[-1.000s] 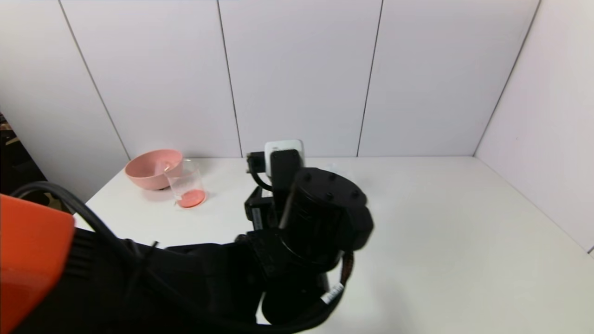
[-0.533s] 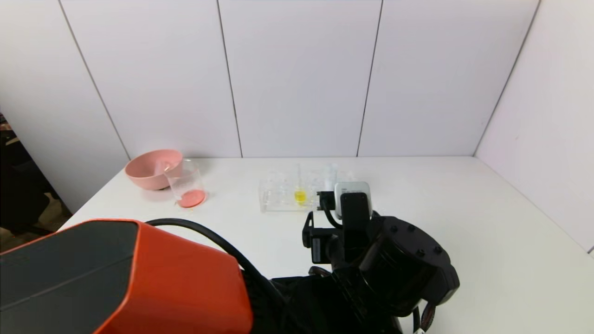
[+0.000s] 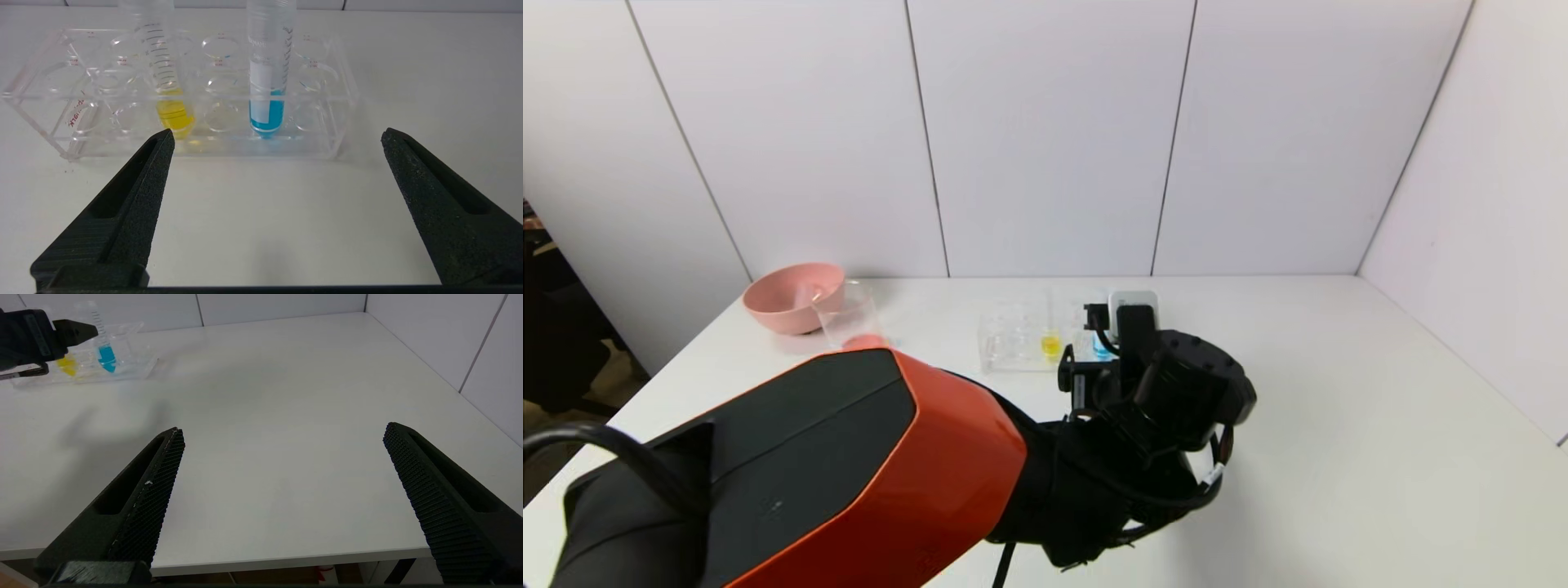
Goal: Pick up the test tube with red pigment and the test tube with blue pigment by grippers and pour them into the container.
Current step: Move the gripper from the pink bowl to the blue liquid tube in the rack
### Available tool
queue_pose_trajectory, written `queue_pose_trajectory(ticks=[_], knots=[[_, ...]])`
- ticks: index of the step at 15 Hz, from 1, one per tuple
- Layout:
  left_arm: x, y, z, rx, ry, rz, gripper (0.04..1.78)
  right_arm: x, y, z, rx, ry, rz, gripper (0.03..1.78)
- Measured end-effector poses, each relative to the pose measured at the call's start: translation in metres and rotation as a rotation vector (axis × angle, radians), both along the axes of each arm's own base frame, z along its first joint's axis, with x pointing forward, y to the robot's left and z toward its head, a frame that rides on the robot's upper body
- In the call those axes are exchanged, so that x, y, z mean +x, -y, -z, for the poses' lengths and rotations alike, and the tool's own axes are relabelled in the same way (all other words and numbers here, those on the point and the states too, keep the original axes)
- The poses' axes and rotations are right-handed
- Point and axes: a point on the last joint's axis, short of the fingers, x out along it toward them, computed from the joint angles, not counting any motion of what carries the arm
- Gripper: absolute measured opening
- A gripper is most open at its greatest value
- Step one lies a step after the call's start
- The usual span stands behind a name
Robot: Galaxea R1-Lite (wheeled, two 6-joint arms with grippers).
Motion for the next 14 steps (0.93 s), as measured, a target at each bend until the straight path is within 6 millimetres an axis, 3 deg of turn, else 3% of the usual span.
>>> queue_pose_trajectory(ticks=[8, 14], knots=[[0.073, 0.013, 0.016, 0.045, 0.064, -0.03, 1.76, 0.0, 0.0, 0.0, 0.0, 0.0, 0.0, 1.77], [0.092, 0.015, 0.028, 0.061, 0.08, -0.053, 1.75, 0.0, 0.0, 0.0, 0.0, -0.001, 0.0, 1.77]])
